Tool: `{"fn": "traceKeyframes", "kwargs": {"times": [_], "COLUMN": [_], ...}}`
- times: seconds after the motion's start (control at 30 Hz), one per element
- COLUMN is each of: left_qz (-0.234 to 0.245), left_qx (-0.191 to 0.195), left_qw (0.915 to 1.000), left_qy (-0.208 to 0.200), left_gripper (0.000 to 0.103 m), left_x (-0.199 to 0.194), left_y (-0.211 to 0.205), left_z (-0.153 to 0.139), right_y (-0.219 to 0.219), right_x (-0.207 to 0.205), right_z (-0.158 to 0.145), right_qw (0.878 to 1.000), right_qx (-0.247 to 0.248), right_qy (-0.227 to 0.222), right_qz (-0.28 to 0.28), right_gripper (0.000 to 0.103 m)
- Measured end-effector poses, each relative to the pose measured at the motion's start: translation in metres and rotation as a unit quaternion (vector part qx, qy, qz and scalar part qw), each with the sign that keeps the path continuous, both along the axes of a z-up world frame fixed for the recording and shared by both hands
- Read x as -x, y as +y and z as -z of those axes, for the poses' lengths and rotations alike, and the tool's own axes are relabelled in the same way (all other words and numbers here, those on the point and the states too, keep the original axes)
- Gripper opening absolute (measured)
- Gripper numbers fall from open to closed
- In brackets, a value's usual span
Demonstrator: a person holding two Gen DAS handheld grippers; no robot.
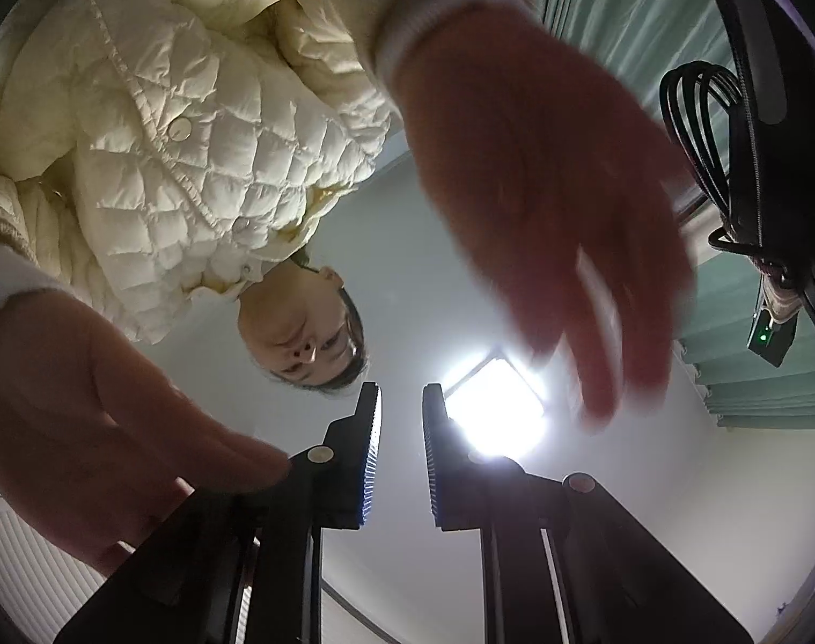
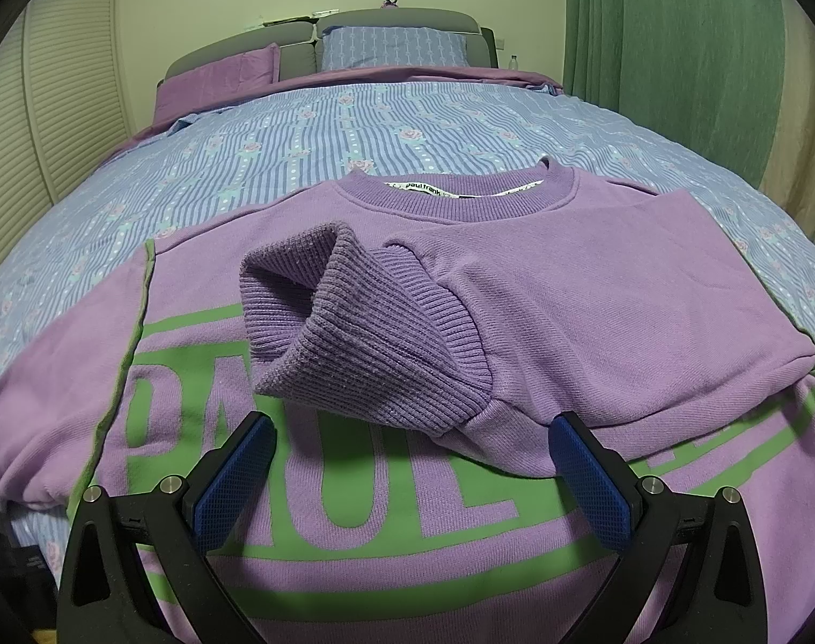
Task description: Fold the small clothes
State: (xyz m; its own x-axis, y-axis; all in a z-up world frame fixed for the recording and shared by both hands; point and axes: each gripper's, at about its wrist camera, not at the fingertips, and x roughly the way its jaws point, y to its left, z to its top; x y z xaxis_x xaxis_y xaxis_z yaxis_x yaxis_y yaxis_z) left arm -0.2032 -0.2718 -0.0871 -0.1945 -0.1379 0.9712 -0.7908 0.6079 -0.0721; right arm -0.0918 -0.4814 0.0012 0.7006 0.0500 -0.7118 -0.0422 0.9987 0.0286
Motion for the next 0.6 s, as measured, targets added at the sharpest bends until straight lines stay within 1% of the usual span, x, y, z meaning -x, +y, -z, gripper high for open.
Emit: {"fn": "traceKeyframes", "kwargs": {"times": [0.23,0.4,0.6], "left_qz": [-0.001,-0.002,-0.003], "left_qx": [0.0,0.004,0.003], "left_qw": [0.9999,0.9997,0.9996], "left_qy": [-0.013,-0.025,-0.028], "left_gripper": [0.016,0.016,0.016], "left_x": [0.011,0.012,0.014], "left_y": [-0.022,-0.036,-0.052], "left_z": [-0.008,-0.008,-0.01], "right_y": [0.0,0.0,0.0], "right_x": [0.0,0.0,0.0], "right_z": [0.0,0.0,0.001], "right_qw": [1.0,1.0,1.0], "right_qx": [0.0,0.0,0.0], "right_qy": [0.0,0.0,0.0], "right_qz": [0.0,0.0,0.0], "right_gripper": [0.103,0.103,0.103]}}
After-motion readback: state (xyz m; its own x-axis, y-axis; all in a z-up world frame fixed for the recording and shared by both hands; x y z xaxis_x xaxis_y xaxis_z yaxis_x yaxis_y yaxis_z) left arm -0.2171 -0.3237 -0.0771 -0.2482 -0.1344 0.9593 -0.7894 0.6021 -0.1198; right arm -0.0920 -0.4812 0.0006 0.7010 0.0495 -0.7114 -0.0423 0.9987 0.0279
